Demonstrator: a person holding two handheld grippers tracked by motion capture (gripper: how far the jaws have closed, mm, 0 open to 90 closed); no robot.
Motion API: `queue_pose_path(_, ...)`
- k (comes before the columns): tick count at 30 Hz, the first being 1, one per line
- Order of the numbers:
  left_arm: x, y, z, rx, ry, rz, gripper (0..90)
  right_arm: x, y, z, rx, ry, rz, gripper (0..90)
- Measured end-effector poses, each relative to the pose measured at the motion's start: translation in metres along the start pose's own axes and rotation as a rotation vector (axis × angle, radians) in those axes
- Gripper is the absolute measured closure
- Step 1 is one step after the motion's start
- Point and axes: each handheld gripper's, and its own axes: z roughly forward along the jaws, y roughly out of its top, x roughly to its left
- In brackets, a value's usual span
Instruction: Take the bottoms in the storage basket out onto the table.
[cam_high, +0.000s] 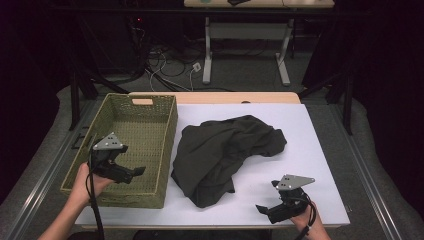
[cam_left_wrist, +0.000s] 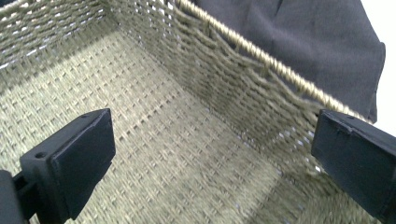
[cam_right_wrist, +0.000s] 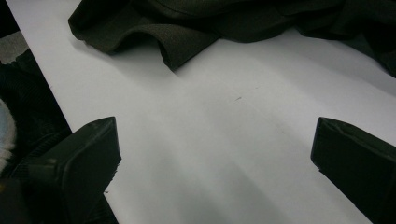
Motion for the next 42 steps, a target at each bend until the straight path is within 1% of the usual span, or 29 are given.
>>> queue_pose_path(1, 0.000, -0.002, 0.000, 0.002, 0.001, 0.001, 0.0, 0.000, 0.000, -0.001, 0.009, 0.000, 0.002, 1.1)
queue_pose_path(2, 0.000, -0.004, -0.001, 0.001, 0.003, -0.003, 0.0, 0.000, 0.000, 0.000, 0.000, 0.000, 0.002, 1.1)
queue_pose_path(3, -0.001, -0.007, -0.002, -0.003, 0.003, -0.003, 0.0, 0.000, 0.000, 0.000, 0.000, 0.003, -0.005, 1.1)
queue_pose_path(8, -0.003, -0.018, -0.007, -0.014, 0.014, -0.021, 0.0, 0.000, 0.000, 0.000, 0.002, 0.000, -0.002, 1.1)
queue_pose_path(14, -0.006, -0.027, -0.012, -0.019, 0.033, -0.022, 0.0, 0.000, 0.000, 0.000, 0.004, -0.001, 0.000, 1.1)
queue_pose_path(18, -0.008, -0.032, -0.014, -0.025, 0.037, -0.028, 0.0, 0.000, 0.000, 0.000, 0.004, -0.001, -0.003, 1.1)
queue_pose_path(21, -0.010, -0.037, -0.016, -0.040, 0.041, -0.039, 0.0, 0.000, 0.000, 0.000, 0.006, 0.001, -0.004, 1.1)
queue_pose_path(25, -0.012, -0.042, -0.017, -0.046, 0.041, -0.039, 0.0, 0.000, 0.000, 0.001, 0.008, 0.002, 0.003, 1.1)
queue_pose_path(26, -0.013, -0.044, -0.017, -0.051, 0.037, -0.048, 0.0, 0.000, 0.000, 0.001, 0.008, 0.002, 0.003, 1.1)
queue_pose_path(32, -0.015, -0.050, -0.020, -0.077, 0.045, -0.057, 0.0, 0.000, 0.000, 0.001, 0.011, 0.001, -0.002, 1.1)
queue_pose_path(36, -0.017, -0.053, -0.022, -0.100, 0.039, -0.070, 0.0, 0.000, 0.000, 0.000, 0.019, 0.003, -0.003, 1.1)
queue_pose_path(39, -0.017, -0.056, -0.023, -0.107, 0.047, -0.067, 0.0, 0.000, 0.000, 0.001, 0.009, 0.001, 0.000, 1.1)
queue_pose_path(41, -0.016, -0.057, -0.024, -0.121, 0.043, -0.082, 0.0, 0.000, 0.000, 0.001, 0.008, 0.001, -0.008, 1.1)
queue_pose_path(42, -0.015, -0.058, -0.023, -0.122, 0.043, -0.082, 0.0, 0.000, 0.000, 0.000, 0.005, -0.001, -0.004, 1.1)
